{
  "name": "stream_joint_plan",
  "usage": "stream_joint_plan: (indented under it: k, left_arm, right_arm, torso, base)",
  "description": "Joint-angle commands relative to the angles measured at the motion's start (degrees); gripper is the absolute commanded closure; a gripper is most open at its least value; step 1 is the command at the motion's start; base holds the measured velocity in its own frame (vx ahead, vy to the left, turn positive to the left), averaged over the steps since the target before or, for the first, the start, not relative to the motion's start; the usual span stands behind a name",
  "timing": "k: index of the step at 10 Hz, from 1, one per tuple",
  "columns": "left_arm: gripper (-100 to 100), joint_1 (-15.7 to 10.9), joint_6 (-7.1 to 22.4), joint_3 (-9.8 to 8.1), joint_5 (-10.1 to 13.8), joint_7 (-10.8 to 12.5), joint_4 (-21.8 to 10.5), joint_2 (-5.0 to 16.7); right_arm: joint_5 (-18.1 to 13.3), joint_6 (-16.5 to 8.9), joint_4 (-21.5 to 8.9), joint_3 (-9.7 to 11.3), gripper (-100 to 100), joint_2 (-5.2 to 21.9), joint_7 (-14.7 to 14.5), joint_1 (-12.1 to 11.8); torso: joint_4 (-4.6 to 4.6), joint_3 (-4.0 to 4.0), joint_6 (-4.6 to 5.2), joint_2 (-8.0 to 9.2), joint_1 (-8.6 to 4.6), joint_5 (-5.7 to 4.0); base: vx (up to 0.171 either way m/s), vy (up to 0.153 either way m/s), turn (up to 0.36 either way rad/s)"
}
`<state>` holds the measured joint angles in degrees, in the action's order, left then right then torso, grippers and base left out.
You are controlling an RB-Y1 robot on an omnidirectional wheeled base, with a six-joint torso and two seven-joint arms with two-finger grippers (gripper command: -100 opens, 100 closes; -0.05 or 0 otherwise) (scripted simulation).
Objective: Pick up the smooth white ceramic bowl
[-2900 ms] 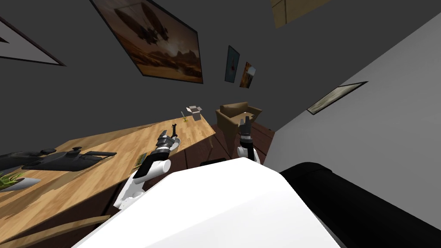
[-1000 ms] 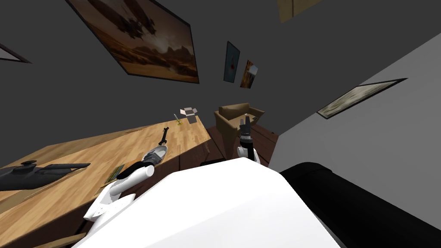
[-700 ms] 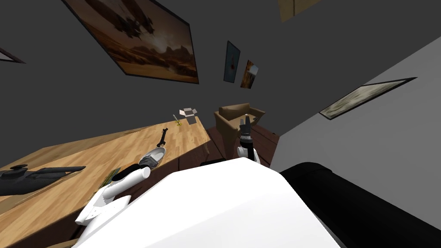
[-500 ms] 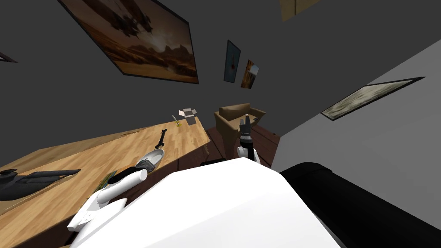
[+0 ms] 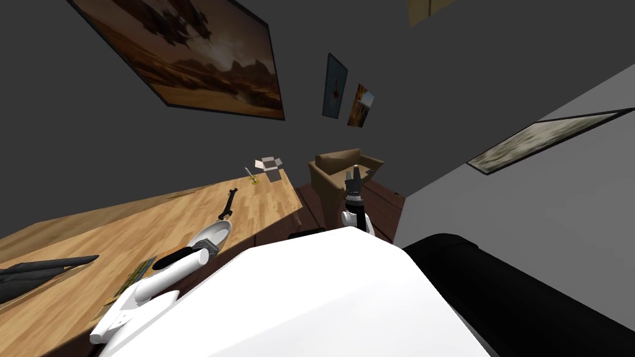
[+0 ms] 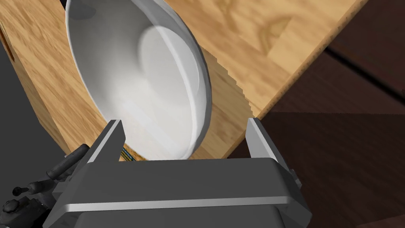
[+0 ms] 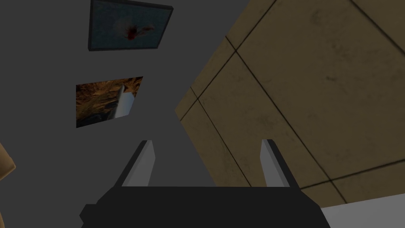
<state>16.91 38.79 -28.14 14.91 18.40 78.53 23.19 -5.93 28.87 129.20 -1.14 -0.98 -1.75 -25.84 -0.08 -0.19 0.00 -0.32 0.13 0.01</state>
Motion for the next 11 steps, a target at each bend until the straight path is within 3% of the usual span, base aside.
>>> stream_joint_plan:
  k: [1, 2, 3, 4, 8, 9, 10, 11]
  left_arm:
    - [-100, 0.3, 0.7, 0.17, 0.2, 0.1, -1.9, -0.3]
    - [-100, 0.3, 0.2, 0.07, 0.6, -0.1, -1.4, 0.2]
    - [0, 0.3, 0.2, 0.09, 0.6, -0.1, -1.6, 0.2]
    - [-100, -0.7, -1.3, 0.91, 1.3, -1.2, -3.6, 0.5]
    - [-100, -3.0, -4.7, 2.85, 2.7, -3.6, -8.4, 1.4]
    - [-100, -3.0, -4.3, 2.56, 2.5, -3.2, -8.2, 1.4]
    - [100, -3.0, -4.5, 2.62, 2.6, -3.4, -8.4, 1.4]
    - [100, -3.0, -4.5, 2.62, 2.6, -3.3, -8.4, 1.4]
  right_arm:
    - [0.0, 0.0, 0.0, 0.0, 0, 0.0, 0.0, 0.0]
    - [0.0, 0.0, 0.0, 0.0, 0, 0.0, 0.0, 0.0]
    - [0.0, 0.0, 0.0, 0.0, 0, 0.0, 0.0, 0.0]
    - [0.0, 0.0, 0.0, 0.0, 0, 0.0, 0.0, 0.0]
    - [0.0, 0.0, 0.0, 0.0, 0, 0.0, 0.0, 0.0]
    - [0.0, 0.0, 0.0, 0.0, 0, 0.0, 0.0, 0.0]
    - [0.0, 0.0, 0.0, 0.0, 0, 0.0, 0.0, 0.0]
    - [0.0, 0.0, 0.0, 0.0, 0, 0.0, 0.0, 0.0]
  torso:
    - [0.00, 0.00, 0.00, 0.00, 0.00, 0.00]
    - [0.00, -0.01, 0.00, -0.01, 0.03, 0.01]
    - [0.02, 0.06, 0.00, 0.12, -0.03, -0.01]
    - [0.05, 0.14, 0.00, 0.25, -0.07, -0.02]
    - [0.02, 0.06, -0.01, 0.10, -0.02, -0.01]
    - [0.02, 0.06, -0.01, 0.11, -0.05, -0.01]
    - [0.04, 0.12, 0.01, 0.21, -0.08, -0.02]
    - [0.06, 0.16, 0.00, 0.29, -0.08, -0.02]
  base:
    - [0.093, 0.030, -0.029]
    - [0.043, 0.014, -0.005]
    - [0.008, 0.003, 0.000]
    - [0.038, 0.002, 0.154]
    - [0.059, 0.013, 0.121]
    - [0.024, 0.000, 0.019]
    - [0.000, 0.000, 0.000]
    - [0.000, 0.000, 0.000]
